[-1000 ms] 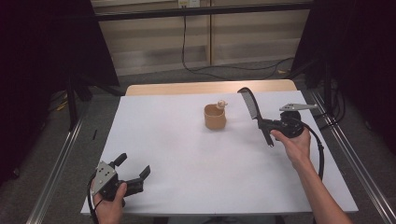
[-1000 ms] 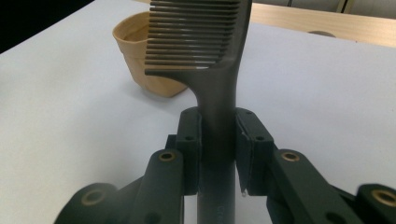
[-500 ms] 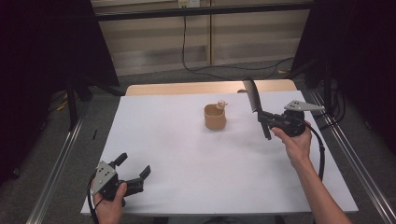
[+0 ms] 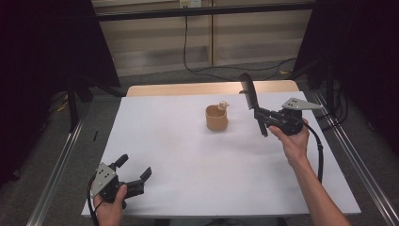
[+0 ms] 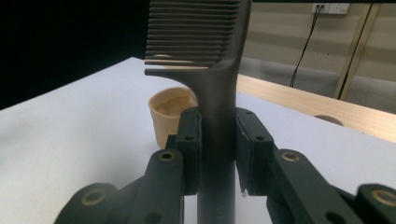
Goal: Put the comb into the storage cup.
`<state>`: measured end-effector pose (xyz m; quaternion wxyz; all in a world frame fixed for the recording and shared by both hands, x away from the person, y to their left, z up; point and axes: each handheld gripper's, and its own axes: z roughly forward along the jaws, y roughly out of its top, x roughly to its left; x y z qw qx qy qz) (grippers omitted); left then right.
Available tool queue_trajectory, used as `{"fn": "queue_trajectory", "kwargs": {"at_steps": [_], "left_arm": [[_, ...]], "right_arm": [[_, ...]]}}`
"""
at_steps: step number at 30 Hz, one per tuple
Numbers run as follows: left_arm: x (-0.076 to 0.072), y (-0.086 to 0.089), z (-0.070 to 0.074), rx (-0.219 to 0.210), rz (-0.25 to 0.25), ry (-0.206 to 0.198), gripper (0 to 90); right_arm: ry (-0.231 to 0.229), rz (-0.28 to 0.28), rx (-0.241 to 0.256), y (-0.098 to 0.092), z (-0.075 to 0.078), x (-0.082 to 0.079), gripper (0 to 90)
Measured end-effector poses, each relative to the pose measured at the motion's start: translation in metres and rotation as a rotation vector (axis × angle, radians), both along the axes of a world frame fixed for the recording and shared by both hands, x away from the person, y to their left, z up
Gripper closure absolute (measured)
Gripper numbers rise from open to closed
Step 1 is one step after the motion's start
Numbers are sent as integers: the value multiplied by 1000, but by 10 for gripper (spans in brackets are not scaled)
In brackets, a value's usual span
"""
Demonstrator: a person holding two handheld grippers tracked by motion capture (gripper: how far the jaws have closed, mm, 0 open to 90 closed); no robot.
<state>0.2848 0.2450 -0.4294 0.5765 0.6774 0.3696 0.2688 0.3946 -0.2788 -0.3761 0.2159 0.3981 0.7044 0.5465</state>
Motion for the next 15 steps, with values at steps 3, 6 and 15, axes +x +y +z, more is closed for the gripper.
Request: {"fn": "queue_trajectory", "kwargs": {"at_steps": [3, 6, 15], "left_arm": [[1, -1, 0, -5, 2, 1, 28], [1, 0, 0, -4, 5, 3, 28], [1, 0, -1, -1, 6, 3, 28]], "right_arm": [[-11, 14, 9, 3, 2, 2, 733], [-13, 48, 22, 10, 2, 6, 733], [-28, 55, 41, 30, 3, 18, 733]]}}
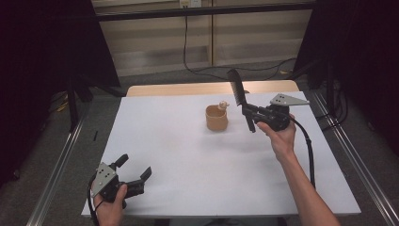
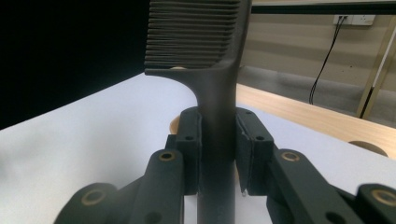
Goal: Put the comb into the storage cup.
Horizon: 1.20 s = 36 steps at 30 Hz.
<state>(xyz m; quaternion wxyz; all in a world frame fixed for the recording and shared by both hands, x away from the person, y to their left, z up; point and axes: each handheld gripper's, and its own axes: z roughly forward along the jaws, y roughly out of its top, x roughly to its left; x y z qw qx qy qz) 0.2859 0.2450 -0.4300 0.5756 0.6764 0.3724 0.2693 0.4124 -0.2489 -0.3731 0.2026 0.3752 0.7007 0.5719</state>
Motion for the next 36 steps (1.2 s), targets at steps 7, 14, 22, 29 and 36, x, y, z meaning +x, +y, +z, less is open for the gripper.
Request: {"fn": "queue_trajectory", "kwargs": {"at_steps": [7, 14, 22, 29, 36], "left_arm": [[0, -1, 0, -1, -3, 1, 28], [-1, -1, 0, -4, -1, 1, 29], [0, 0, 0, 0, -4, -9, 29], [0, -1, 0, -6, -7, -7, 29], [0, 0, 0, -12, -5, -4, 28]], "right_arm": [[-4, 6, -4, 12, 7, 9, 733], [-14, 23, -3, 24, 13, 17, 733], [-20, 28, -3, 37, 16, 26, 733], [-10, 39, -7, 46, 16, 35, 732], [-19, 36, -3, 49, 18, 42, 733]]}}
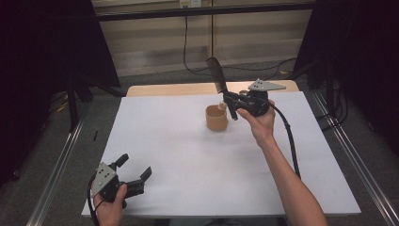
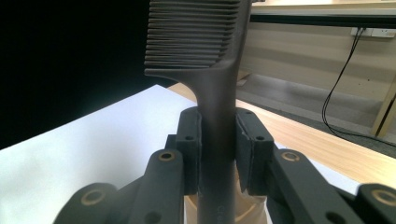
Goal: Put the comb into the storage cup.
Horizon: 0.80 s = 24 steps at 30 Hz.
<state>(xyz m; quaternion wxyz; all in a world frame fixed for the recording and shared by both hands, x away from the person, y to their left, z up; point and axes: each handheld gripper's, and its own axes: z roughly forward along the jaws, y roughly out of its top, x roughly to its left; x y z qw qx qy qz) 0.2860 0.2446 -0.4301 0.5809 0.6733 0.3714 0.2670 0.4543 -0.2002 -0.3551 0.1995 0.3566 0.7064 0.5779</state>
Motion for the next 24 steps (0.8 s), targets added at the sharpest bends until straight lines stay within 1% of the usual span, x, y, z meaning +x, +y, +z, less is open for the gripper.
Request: {"fn": "queue_trajectory", "kwargs": {"at_steps": [1, 4, 6, 8, 10, 12, 14, 16, 18, 24], "left_arm": [[0, 0, 0, 2, -1, -1, 29], [0, 0, 0, 6, -3, -3, 28], [0, 0, 0, 4, -1, 0, 29], [0, 1, 1, 4, -2, -4, 29], [-1, 1, 1, 0, 1, -5, 29], [0, 1, 0, -1, 3, -1, 29], [-1, 1, 1, 3, 0, -3, 29], [-1, 0, 1, -1, -2, -5, 29], [-1, 1, 1, 4, -3, -6, 29], [0, 2, 1, 3, 5, -4, 29]], "right_arm": [[-1, -3, -4, 0, 0, 1, 732], [-2, -6, 5, 2, 1, 3, 733], [-5, -2, 1, 4, 3, 5, 732], [-11, 13, -9, 6, 5, 7, 732], [-13, 12, -19, 8, 6, 8, 733], [-17, 12, -18, 10, 6, 10, 732], [-16, 5, -20, 12, 7, 12, 732], [-16, -1, -13, 14, 7, 15, 732], [-16, -4, -7, 16, 7, 18, 732], [-11, 1, -16, 25, 5, 26, 732]]}}
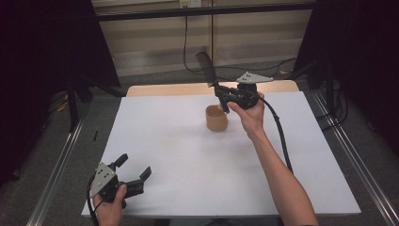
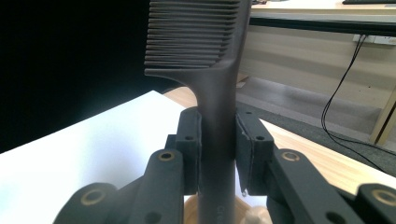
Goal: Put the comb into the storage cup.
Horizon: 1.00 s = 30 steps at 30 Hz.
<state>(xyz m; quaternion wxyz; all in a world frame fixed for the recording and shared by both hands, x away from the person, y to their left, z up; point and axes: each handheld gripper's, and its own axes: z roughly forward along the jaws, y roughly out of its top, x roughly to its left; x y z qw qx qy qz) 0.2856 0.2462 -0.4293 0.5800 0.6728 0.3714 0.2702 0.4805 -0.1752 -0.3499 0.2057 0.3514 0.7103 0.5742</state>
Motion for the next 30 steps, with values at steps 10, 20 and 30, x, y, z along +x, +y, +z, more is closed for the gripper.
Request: {"fn": "queue_trajectory", "kwargs": {"at_steps": [10, 20, 30], "left_arm": [[0, -1, 0, -5, -9, -1, 29], [1, -1, 0, -1, -12, 0, 29], [1, -1, 0, 6, -18, 0, 28]], "right_arm": [[-29, 1, 22, 9, 4, 9, 732], [-9, 13, -8, 11, -8, 15, 732], [-16, 31, -20, 19, -20, 21, 732]]}}
